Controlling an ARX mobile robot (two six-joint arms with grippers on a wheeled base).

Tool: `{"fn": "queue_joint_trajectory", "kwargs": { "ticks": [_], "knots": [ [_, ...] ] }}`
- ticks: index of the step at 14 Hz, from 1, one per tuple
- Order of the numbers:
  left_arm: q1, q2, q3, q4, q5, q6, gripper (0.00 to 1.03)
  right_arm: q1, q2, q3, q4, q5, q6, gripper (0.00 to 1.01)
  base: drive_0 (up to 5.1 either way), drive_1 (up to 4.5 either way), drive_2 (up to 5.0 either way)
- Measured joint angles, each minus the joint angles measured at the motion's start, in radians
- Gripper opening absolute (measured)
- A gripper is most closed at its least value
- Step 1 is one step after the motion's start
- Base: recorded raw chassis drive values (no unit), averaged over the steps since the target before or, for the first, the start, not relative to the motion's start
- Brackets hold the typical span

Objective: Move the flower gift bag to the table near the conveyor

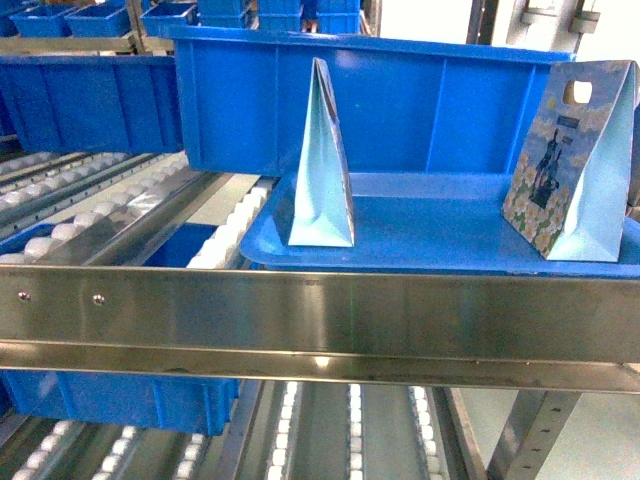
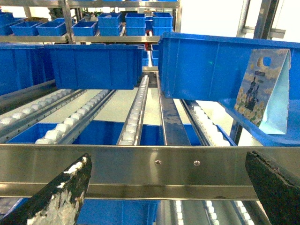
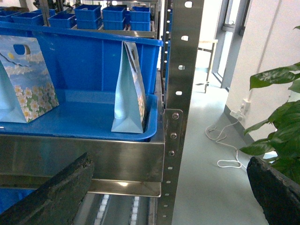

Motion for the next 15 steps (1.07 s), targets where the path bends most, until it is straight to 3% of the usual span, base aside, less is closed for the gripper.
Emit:
{"fn": "queue_joint_trajectory", "kwargs": {
  "ticks": [12, 13, 15],
  "knots": [
    [0.000, 0.000, 0.000, 0.000, 0.000, 0.000, 0.98, 0.000, 0.000, 0.000, 0.002, 0.000, 0.000, 0.98, 0.0, 0.00, 0.0],
    [-0.002, 0.005, 0.000, 0.026, 0.001, -0.001, 0.98, 0.002, 0.008, 0.000, 0.043, -0.008, 0.000, 0.98, 0.0, 0.00, 0.0],
    [-0.024, 0.068, 0.000, 0.111, 0.001, 0.000, 0.98, 0.055, 0.103, -0.001, 0.158, 0.008, 0.000, 0.98, 0.0, 0.00, 0.0]
  ]
}}
